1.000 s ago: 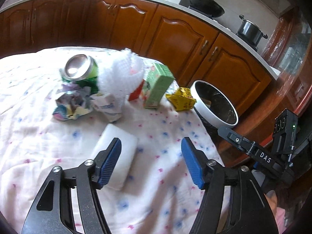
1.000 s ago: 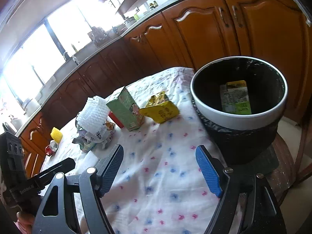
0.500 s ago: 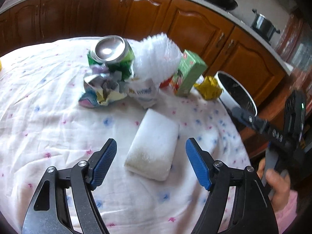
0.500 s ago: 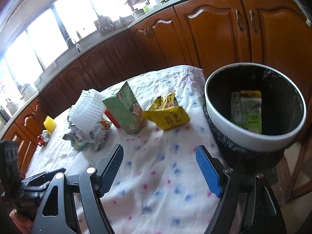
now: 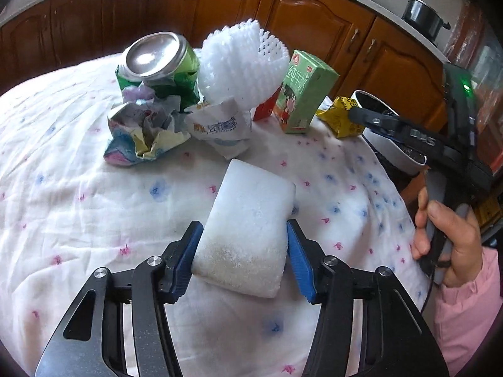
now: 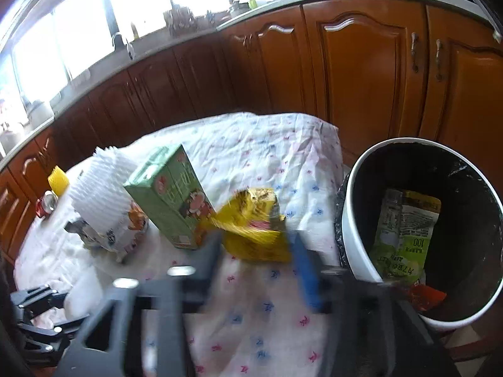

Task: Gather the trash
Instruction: 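Grasp the white sponge block with the left tool while the right tool grasps the yellow packet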

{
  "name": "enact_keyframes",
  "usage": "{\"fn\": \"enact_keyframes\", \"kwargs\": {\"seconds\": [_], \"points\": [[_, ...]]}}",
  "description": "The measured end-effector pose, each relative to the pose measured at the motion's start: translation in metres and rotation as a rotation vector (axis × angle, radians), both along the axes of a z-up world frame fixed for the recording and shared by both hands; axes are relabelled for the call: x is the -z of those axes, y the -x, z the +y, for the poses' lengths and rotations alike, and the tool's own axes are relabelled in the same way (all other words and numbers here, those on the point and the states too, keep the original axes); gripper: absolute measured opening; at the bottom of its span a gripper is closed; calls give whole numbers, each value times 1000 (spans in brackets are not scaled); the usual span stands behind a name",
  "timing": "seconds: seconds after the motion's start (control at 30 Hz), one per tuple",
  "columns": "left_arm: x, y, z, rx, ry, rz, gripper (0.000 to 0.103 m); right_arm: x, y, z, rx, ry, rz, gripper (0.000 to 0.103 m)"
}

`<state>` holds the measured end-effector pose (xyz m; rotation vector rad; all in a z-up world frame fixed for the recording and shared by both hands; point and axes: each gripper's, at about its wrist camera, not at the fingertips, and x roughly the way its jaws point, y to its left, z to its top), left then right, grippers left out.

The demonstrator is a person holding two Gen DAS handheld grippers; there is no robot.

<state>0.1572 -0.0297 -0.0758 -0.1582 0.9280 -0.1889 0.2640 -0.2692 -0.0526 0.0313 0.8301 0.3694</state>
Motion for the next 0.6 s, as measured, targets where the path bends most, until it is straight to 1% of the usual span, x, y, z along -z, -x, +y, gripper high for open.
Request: {"fn": "enact_keyframes", "kwargs": {"seconds": [0.07, 0.1, 0.33, 0.37, 0.43, 0.47, 0.5, 0.53, 0.6], "points": [[-2, 0, -2, 9, 8, -3, 51, 0, 3, 0, -3, -5, 3, 9], [-2, -2, -3, 12, 20, -4, 51, -1, 6, -1, -7, -9, 0, 1], [-15, -8, -16, 35, 88, -29, 50, -13, 30, -8, -15, -48, -19, 0], [-16, -9, -19, 37, 90, -34, 50, -15, 31, -9, -22, -58, -20, 4], [-19, -12, -23, 38, 90, -38, 50, -16, 26, -10, -31, -88, -6, 15], [-21, -12, -25, 42, 96, -40, 50, -16, 23, -9, -32, -94, 0, 31], [-22, -12, -26, 42, 96, -44, 50, -15, 20, -8, -36, -99, 1, 41], [-22, -11, -27, 41, 93, -47, 50, -15, 17, -6, -40, -103, -1, 44], [-22, -12, -28, 39, 93, -44, 50, -13, 11, -1, -56, -108, 4, 44]]}}
